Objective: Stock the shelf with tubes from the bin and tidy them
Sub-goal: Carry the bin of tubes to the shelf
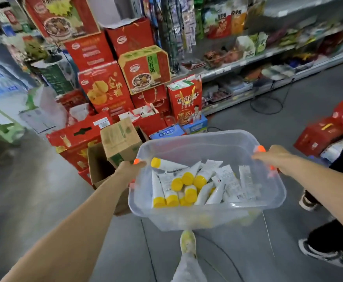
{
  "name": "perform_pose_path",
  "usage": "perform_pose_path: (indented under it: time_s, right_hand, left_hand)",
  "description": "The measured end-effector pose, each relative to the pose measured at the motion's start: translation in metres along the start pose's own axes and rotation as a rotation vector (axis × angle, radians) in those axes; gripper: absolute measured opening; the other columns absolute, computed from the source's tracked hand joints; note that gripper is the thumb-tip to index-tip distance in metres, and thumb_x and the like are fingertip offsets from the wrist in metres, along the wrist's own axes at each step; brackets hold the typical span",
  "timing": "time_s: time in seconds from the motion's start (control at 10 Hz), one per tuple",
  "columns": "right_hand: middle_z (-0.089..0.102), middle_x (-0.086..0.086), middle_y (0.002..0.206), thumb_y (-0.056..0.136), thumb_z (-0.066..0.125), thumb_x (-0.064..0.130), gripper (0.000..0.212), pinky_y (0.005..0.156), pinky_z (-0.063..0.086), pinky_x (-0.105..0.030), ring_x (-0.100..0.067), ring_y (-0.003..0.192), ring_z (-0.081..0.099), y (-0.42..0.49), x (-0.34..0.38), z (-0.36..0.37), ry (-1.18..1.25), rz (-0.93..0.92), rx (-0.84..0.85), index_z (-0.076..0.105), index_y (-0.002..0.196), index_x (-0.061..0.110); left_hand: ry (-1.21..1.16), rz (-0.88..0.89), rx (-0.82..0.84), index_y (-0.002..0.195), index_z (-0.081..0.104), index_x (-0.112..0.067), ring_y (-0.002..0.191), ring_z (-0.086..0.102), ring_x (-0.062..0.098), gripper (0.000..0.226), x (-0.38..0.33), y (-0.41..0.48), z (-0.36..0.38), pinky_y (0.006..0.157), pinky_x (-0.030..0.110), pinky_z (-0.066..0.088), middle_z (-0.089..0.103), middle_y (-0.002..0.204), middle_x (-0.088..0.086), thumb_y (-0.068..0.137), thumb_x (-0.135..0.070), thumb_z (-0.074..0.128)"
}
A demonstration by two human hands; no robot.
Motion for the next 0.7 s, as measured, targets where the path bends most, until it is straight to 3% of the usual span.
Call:
perform_pose_path:
  time_s: [0.1, 0.2, 0.3, 0.4, 0.5, 0.7]
  right_hand:
    - [0.055, -0.014, 0.074, 0.083, 0.067, 0.028, 0.033, 0.058, 0.042, -0.032, -0.029, 0.064, 0.056, 0.056, 0.034, -0.010, 0.024, 0.039, -0.022, 0.054, 0.090, -0.001]
    - [0.056, -0.015, 0.076, 0.084, 0.068, 0.030, 0.035, 0.055, 0.041, -0.030, -0.030, 0.066, 0.058, 0.103, 0.064, -0.026, 0.072, 0.077, -0.052, 0.052, 0.091, -0.001]
    - [0.055, -0.014, 0.074, 0.084, 0.067, 0.034, 0.035, 0.051, 0.037, -0.029, -0.029, 0.068, 0.057, 0.147, 0.096, -0.050, 0.113, 0.092, -0.109, 0.050, 0.085, 0.004]
    - [0.049, -0.011, 0.071, 0.084, 0.068, 0.034, 0.040, 0.047, 0.033, -0.029, -0.028, 0.063, 0.054, 0.196, 0.126, -0.079, 0.195, 0.114, -0.171, 0.051, 0.100, 0.002]
    - [0.050, -0.012, 0.078, 0.087, 0.068, 0.032, 0.050, 0.046, 0.033, -0.030, -0.024, 0.056, 0.050, 0.246, 0.149, -0.108, 0.226, 0.121, -0.210, 0.050, 0.118, -0.002]
    - [0.054, -0.017, 0.096, 0.081, 0.070, 0.028, 0.052, 0.051, 0.042, -0.031, -0.026, 0.065, 0.054, 0.367, 0.167, -0.166, 0.267, 0.153, -0.242, 0.049, 0.117, -0.004]
  left_hand:
    - [0.077, 0.052, 0.080, 0.105, 0.061, 0.004, 0.068, 0.054, 0.025, 0.038, -0.065, 0.070, 0.013, 0.058, 0.028, 0.042, 0.057, 0.078, 0.011, 0.091, -0.032, 0.064]
    - [0.104, 0.072, 0.133, 0.120, 0.055, 0.008, 0.079, 0.055, 0.029, 0.053, -0.118, 0.127, 0.027, 0.051, 0.026, 0.042, 0.060, 0.100, 0.020, 0.090, -0.034, 0.066]
    - [0.125, 0.137, 0.104, 0.122, 0.055, 0.008, 0.084, 0.058, 0.030, 0.054, -0.192, 0.189, 0.043, 0.053, 0.029, 0.042, 0.062, 0.104, 0.023, 0.089, -0.034, 0.067]
    - [0.164, 0.205, 0.067, 0.117, 0.060, 0.006, 0.103, 0.063, 0.037, 0.052, -0.257, 0.222, 0.055, 0.072, 0.038, 0.045, 0.064, 0.108, 0.025, 0.088, -0.037, 0.065]
    - [0.208, 0.240, 0.066, 0.118, 0.057, 0.004, 0.095, 0.061, 0.032, 0.055, -0.319, 0.259, 0.077, 0.068, 0.036, 0.042, 0.062, 0.107, 0.018, 0.086, -0.039, 0.065]
    - [0.183, 0.240, 0.123, 0.095, 0.058, 0.003, 0.075, 0.056, 0.025, 0.041, -0.427, 0.336, 0.153, 0.063, 0.033, 0.040, 0.060, 0.096, 0.015, 0.083, -0.035, 0.068]
Point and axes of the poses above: each hand's wrist, its own y-axis towards the middle knuckle, its own z-axis out of the palm, x = y × z, the point moved 6 cm from there along y, towards the middle knuckle
